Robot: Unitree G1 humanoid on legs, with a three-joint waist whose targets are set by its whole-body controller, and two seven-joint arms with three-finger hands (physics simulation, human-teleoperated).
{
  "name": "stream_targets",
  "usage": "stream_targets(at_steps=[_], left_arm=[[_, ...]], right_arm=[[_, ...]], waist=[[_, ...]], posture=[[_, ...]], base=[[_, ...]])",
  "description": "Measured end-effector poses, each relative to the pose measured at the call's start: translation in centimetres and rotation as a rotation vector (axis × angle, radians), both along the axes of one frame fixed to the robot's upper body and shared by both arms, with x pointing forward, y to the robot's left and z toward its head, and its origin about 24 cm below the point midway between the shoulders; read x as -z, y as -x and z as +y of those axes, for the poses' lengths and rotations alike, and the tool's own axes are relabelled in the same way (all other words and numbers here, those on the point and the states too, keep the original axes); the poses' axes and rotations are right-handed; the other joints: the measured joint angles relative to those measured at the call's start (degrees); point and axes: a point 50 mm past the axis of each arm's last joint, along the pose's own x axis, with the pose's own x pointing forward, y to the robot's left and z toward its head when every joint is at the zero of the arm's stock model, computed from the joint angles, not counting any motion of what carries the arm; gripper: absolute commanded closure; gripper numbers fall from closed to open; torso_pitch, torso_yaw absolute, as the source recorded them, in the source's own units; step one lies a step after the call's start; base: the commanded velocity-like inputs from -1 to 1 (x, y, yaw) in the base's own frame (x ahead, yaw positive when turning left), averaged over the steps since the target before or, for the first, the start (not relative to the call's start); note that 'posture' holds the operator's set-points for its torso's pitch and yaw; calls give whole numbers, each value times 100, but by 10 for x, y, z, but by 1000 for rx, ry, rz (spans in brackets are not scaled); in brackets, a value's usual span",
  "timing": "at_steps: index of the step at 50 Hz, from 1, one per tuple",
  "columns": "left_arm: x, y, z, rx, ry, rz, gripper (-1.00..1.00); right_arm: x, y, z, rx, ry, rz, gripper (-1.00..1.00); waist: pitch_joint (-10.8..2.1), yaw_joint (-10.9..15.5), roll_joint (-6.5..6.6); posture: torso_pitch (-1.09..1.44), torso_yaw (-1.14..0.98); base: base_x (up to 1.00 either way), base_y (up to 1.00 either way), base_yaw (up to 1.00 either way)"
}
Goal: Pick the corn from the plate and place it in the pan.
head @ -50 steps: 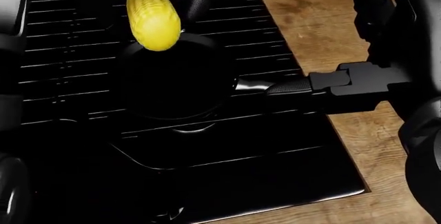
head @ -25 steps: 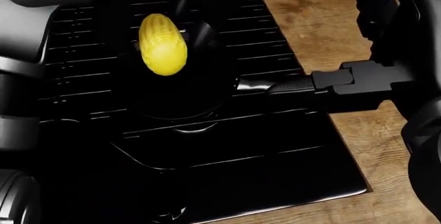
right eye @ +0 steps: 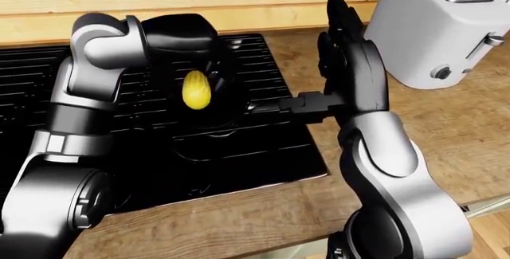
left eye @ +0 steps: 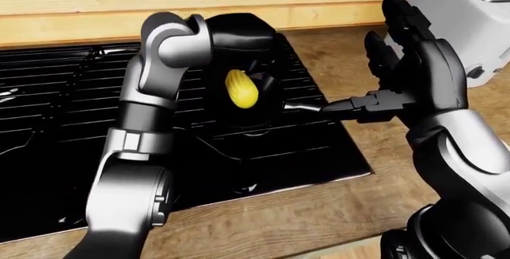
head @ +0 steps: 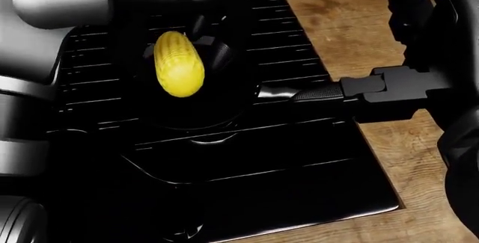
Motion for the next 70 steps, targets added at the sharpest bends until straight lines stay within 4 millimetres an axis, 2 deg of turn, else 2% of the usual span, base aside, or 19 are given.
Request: stream_targets(at_steps=[27, 37, 53, 70], left_arm=[[18, -11, 0, -15, -1, 8, 93], [17, -18, 3, -37, 1, -31, 94], [41, -25, 1, -29, -11, -42, 93], [48, -29, 2, -29, 8, -53, 93]], right_arm=[[0, 0, 0, -2, 2, 1, -100], [1, 0, 0, -5, 1, 4, -100], [-1, 1, 0, -4, 1, -2, -100], [-2, 1, -1, 0, 1, -5, -100]], waist=[[-22, -1, -4], [-35, -12, -10], [-45, -22, 8], [-71, -21, 22]], posture=[[0, 0], [0, 0], [0, 0], [0, 0]], base=[[0, 0, 0], [0, 0, 0], [0, 0, 0], [0, 0, 0]])
